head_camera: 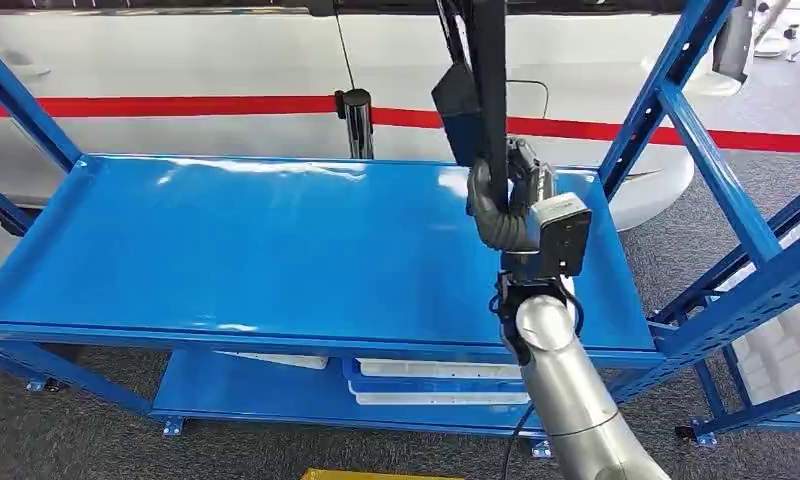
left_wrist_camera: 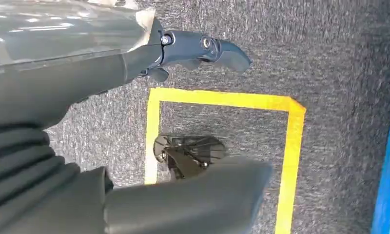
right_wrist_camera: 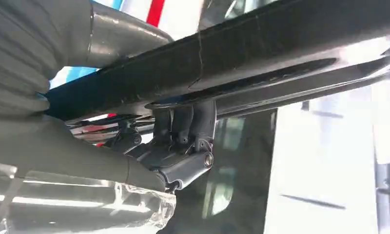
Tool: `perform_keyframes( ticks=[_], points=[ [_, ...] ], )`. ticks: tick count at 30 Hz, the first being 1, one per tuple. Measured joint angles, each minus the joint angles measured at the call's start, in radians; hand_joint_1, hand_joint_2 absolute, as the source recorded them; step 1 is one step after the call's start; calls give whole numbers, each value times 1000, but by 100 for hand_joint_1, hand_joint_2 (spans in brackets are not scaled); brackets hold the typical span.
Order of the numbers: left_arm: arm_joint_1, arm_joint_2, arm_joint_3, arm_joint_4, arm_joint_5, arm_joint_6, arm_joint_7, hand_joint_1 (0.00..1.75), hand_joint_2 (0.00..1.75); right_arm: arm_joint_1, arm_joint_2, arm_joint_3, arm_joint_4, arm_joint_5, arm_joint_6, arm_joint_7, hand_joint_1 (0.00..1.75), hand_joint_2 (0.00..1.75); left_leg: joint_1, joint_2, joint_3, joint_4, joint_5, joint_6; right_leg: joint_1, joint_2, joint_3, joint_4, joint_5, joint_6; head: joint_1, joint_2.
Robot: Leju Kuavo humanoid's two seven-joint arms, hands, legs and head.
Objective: Take the parts from the cabinet and place them on the table.
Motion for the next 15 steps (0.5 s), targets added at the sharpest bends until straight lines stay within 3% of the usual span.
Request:
perform_keyframes(
  ticks=[6, 15],
  points=[
    [1, 0, 32, 0, 17, 1, -5, 0, 175, -4, -43, 30, -52, -214, 102, 15, 175, 175, 0, 0, 0, 0, 0, 0, 0, 0, 0, 0, 0, 0, 0, 0],
    [1, 2, 42, 0, 3, 13, 19, 0, 175, 29, -90, 109, -105, -177, 96, 8, 175, 175, 0, 0, 0, 0, 0, 0, 0, 0, 0, 0, 0, 0, 0, 0]
  ],
)
